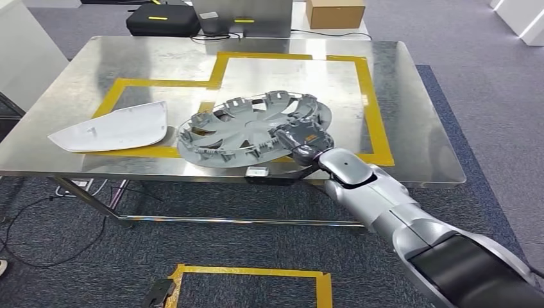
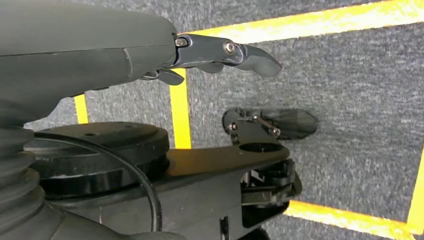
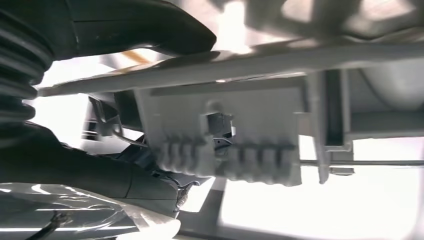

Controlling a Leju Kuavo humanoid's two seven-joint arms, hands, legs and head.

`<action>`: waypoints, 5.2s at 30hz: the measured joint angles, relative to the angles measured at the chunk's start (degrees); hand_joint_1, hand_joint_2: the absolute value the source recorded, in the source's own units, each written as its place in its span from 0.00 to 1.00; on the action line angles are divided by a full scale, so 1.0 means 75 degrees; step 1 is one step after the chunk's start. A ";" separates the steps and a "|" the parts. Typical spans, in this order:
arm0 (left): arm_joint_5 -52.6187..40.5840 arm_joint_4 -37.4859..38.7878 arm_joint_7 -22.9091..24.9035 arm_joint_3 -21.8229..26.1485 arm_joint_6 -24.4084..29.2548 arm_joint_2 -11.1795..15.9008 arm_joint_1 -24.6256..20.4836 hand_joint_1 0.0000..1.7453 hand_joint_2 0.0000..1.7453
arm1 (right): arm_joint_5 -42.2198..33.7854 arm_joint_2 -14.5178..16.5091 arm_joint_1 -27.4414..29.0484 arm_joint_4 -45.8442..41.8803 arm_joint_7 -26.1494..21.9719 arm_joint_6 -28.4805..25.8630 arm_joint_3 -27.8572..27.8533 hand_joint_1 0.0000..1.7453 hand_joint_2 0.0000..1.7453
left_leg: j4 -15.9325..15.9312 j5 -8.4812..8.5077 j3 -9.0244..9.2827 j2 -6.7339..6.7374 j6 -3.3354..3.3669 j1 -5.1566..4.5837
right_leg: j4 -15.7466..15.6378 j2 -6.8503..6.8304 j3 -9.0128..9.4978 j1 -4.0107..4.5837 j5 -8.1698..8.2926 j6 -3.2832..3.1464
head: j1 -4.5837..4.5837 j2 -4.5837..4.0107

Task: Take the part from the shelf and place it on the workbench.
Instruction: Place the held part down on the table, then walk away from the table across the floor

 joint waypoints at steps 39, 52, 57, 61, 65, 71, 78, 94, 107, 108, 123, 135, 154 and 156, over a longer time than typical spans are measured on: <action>0.0151 0.0000 -0.0051 -0.0036 0.0189 0.0000 0.0064 0.00 0.00 | 0.0432 -0.0039 -0.1019 0.1012 0.0718 0.0492 -0.1342 0.00 0.00 | -0.0003 0.0003 0.0007 0.0006 0.0000 0.0000 | 0.0000 0.0013 0.0004 0.0000 0.0003 0.0004 | 0.0001 0.0000; 0.0174 0.0000 -0.0023 -0.0087 0.0305 0.0127 0.0295 0.00 0.00 | -0.4263 0.0471 0.0694 -0.2672 -0.0956 0.2909 -0.1893 0.00 0.00 | 0.0023 -0.0051 0.0008 0.0005 0.0031 -0.0029 | -0.0018 0.0014 0.0013 -0.0026 -0.0019 0.0035 | -0.0001 0.0000; 0.0156 0.0000 -0.0025 -0.0087 0.0317 0.0200 0.0359 0.00 0.00 | -0.5179 0.0405 0.1107 -0.3466 -0.0971 0.3604 -0.1798 0.00 0.00 | -0.0007 -0.0052 0.0041 0.0016 0.0141 -0.0045 | -0.0034 0.0016 0.0035 -0.0060 -0.0045 0.0113 | -0.0001 0.0000; 0.0141 0.0000 -0.0044 -0.0087 0.0306 0.0200 0.0318 0.00 0.00 | -0.5274 0.0272 0.1205 -0.3608 -0.0992 0.3630 -0.1699 0.00 0.00 | -0.0113 0.0001 0.0107 0.0055 0.0220 0.0011 | 0.1202 0.0018 -0.0587 -0.0058 -0.0690 0.0175 | 0.0035 0.0000; 0.0157 0.0000 -0.0166 -0.0087 0.0207 0.0183 0.0262 0.00 0.00 | -0.5397 0.0146 0.1403 -0.3608 -0.1078 0.3577 -0.1650 0.00 0.00 | -0.0099 0.0001 0.0109 0.0057 0.0217 0.0017 | 0.2005 0.0013 -0.1156 -0.0069 -0.0562 0.0197 | 0.0041 0.0000; 0.0326 0.0000 -0.0388 -0.0079 0.0148 0.0138 0.0203 0.00 0.00 | -0.6040 0.0019 0.1874 -0.4244 -0.1581 0.3375 -0.1668 0.00 0.00 | -0.0018 0.0048 0.0066 0.0040 0.0004 0.0007 | 0.0193 0.0021 -0.0318 -0.0018 0.0249 0.0078 | 0.0034 0.0000; 0.0664 0.0000 -0.0592 0.0142 0.0201 0.0146 0.0467 0.00 0.00 | -0.7407 -0.0349 0.3942 -0.6360 -0.2844 0.3108 -0.1962 0.00 0.00 | 0.1907 -0.1299 -0.0472 0.0058 -0.0227 0.0075 | 0.0130 -0.0064 -0.0468 -0.0048 0.0431 -0.0227 | -0.0028 0.0000; 0.1303 0.0001 -0.0682 0.0933 0.0553 0.0100 0.0744 0.00 0.00 | -0.9034 -0.0048 0.8586 -0.9411 -0.4115 0.2288 -0.4229 0.00 0.00 | -0.0303 -0.0191 0.0539 0.0088 0.0227 0.0007 | 0.2172 0.0001 -0.1242 -0.0028 -0.0754 0.0154 | 0.0049 0.0000; 0.1518 0.0000 -0.0847 0.1581 0.0626 -0.0038 0.0819 0.00 0.00 | -0.6561 0.0661 0.8064 -0.3818 -0.4416 0.2437 -0.8221 0.00 0.00 | 0.0941 -0.0968 -0.0139 0.0078 -0.0195 0.0025 | -0.0393 -0.0126 0.0262 0.0025 0.0267 -0.0297 | 0.0048 0.0000; 0.1519 0.0000 -0.0847 0.1596 0.0626 -0.0037 0.0820 0.00 0.00 | -0.6546 0.0669 0.8019 -0.3531 -0.4417 0.2441 -0.8350 0.00 0.00 | 0.1436 -0.1259 -0.0217 0.0078 -0.0228 0.0039 | -0.0371 -0.0128 0.0165 0.0025 0.0344 -0.0293 | 0.0047 0.0000; 0.1304 0.0000 -0.0638 0.1754 0.0495 0.0075 0.0796 0.00 0.00 | -0.5079 0.0523 0.7112 0.0968 -0.2896 0.1893 -0.9744 0.00 0.00 | -0.0519 -0.0283 0.0866 0.0143 0.0213 0.0031 | 0.1485 -0.0013 -0.1133 0.0002 -0.0586 0.0149 | 0.0103 0.0000; 0.0827 0.0000 -0.0473 0.1760 0.0516 0.0197 0.0841 0.00 0.00 | -0.3486 0.0568 0.6837 0.2212 -0.0792 0.1881 -0.9262 0.00 0.00 | -0.0105 0.0214 -0.0063 0.0134 -0.0147 0.0003 | -0.0462 -0.0095 0.0856 0.0035 -0.0229 -0.0238 | 0.0108 0.0000; 0.0241 0.0000 -0.0086 0.1729 0.0402 0.0381 0.0883 0.00 0.00 | -0.2909 0.0649 0.6687 0.2486 -0.0097 0.2036 -0.8491 0.00 0.00 | -0.0525 -0.0213 0.0869 0.0133 0.0212 -0.0014 | 0.1751 -0.0040 -0.0635 0.0053 -0.0891 0.0014 | 0.0121 0.0000; 0.0173 0.0000 -0.0068 0.1722 0.0347 0.0392 0.0885 0.00 0.00 | -0.2829 0.0647 0.6687 0.2497 -0.0015 0.2015 -0.8500 0.00 0.00 | -0.0494 -0.0189 0.0830 -0.0066 0.0205 -0.0017 | 0.2009 -0.0011 -0.0776 0.0051 -0.0775 0.0023 | 0.0122 0.0000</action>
